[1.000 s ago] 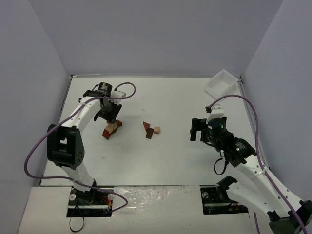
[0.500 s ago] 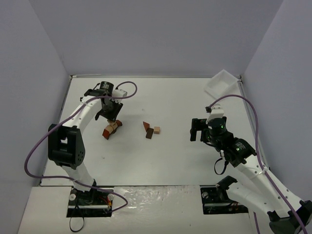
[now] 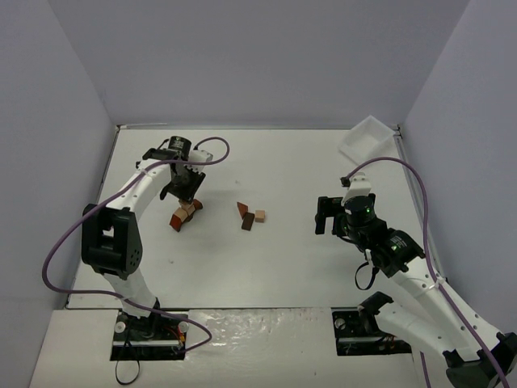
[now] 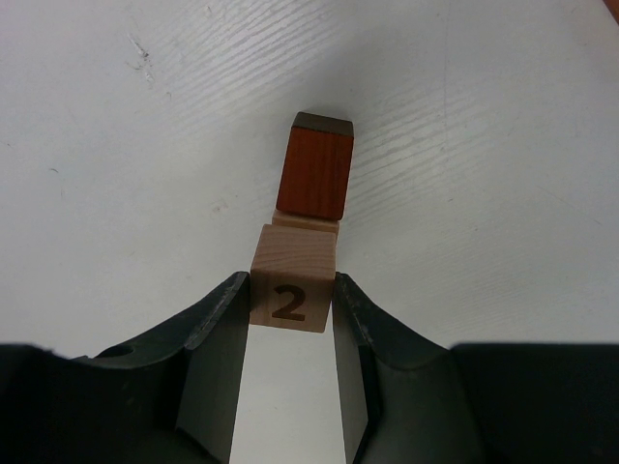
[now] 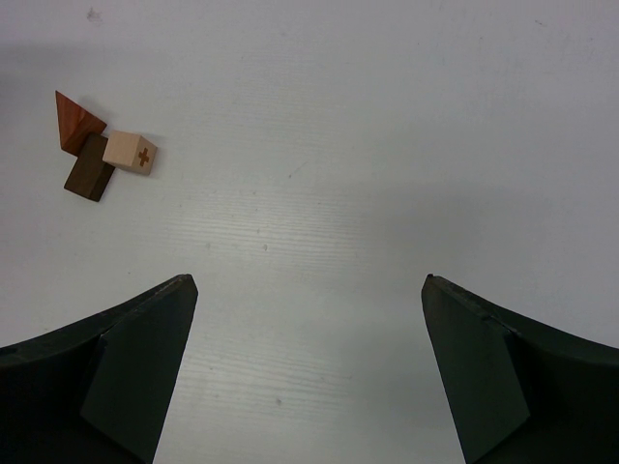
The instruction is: Build the wood block tower
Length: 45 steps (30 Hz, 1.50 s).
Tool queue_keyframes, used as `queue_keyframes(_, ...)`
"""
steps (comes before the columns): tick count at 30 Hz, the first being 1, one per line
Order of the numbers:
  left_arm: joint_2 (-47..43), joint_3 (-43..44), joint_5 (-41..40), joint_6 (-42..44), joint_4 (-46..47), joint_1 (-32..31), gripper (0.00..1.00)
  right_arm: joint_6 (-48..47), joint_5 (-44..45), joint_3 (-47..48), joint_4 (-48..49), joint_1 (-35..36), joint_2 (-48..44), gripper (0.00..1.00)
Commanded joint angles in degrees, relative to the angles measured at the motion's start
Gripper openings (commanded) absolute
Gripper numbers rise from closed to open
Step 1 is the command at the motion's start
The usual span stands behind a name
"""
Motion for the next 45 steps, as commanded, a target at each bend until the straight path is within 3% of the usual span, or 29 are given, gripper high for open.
queue_keyframes(1,-1.33,1.86,-0.2,1.13,0.34,-0.49,0.0,-0.07,0.01,1.63,3.57,-0.3,0.23,1.0)
queue_keyframes(45,-0.56,1.26,0.43,2.12,-0.71,-0.59,0.01,-0.05,-0.25,1.47,3.66,-0.3,0.39,1.0)
